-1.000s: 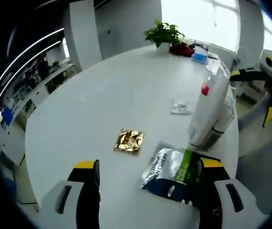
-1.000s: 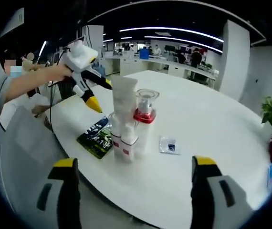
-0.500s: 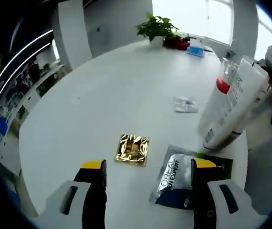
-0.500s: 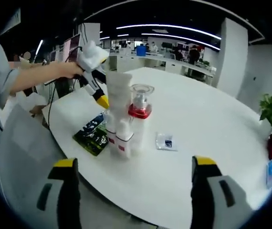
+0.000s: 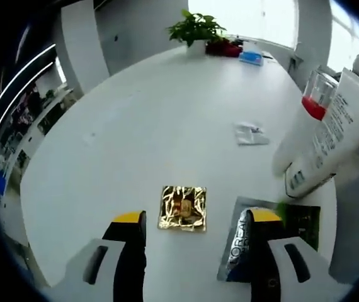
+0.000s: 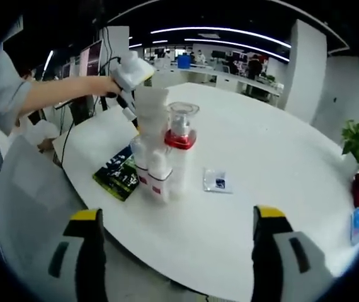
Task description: Arrange the skincare products in the storage area until every visible bottle or jar stands upright without overlapping.
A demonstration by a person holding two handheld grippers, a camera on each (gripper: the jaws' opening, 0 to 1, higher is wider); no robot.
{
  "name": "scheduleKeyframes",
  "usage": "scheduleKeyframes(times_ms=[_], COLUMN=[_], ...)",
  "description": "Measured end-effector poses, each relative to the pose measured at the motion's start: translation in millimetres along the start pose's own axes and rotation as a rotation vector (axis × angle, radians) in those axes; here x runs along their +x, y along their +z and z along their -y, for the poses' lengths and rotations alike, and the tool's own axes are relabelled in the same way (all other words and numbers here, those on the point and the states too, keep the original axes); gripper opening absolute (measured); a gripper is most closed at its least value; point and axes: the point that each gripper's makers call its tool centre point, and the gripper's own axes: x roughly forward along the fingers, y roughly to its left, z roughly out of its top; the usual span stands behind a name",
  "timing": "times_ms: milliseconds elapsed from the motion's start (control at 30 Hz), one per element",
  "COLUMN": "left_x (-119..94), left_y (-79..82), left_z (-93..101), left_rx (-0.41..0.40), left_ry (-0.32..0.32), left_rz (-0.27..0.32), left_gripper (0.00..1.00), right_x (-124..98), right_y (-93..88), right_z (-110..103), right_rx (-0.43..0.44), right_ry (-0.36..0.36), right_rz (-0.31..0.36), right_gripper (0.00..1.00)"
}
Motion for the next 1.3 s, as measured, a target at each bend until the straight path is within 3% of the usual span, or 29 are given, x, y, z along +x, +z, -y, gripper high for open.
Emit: scheduleKeyframes(times_ms=[333, 400, 667, 1100, 1300], left_x=[18, 26, 39, 49, 51], left_y=[-3.8, -6.7, -7.1, -9.6, -11.6], left_z=[2.2, -7.4, -13.7, -26.6, -27.8], left_rx=[0.012, 0.013, 0.009, -0.027, 0.011], left_ry=[-0.045, -0.053, -0.073, -0.111, -0.101], left_rz=[-0.041, -0.049, -0.066, -0.073, -0.087], left_gripper=[0.55, 0.55, 0.53, 0.48, 0.46], right_x=[0, 1, 5, 10, 10], right_y=[-6.2, -5.9, -6.9, -10.7, -11.0], right_z=[-1, -2, -3, -4, -3], right_rx=[0.011, 0.014, 0.01, 0.007, 0.009], right_ry=[-0.004, 0.0, 0.01, 0.024, 0.022], right_rz=[-0.024, -0.024, -0.041, -0.067, -0.071], right_gripper=[0.99, 0.99, 0.99, 0.99, 0.99])
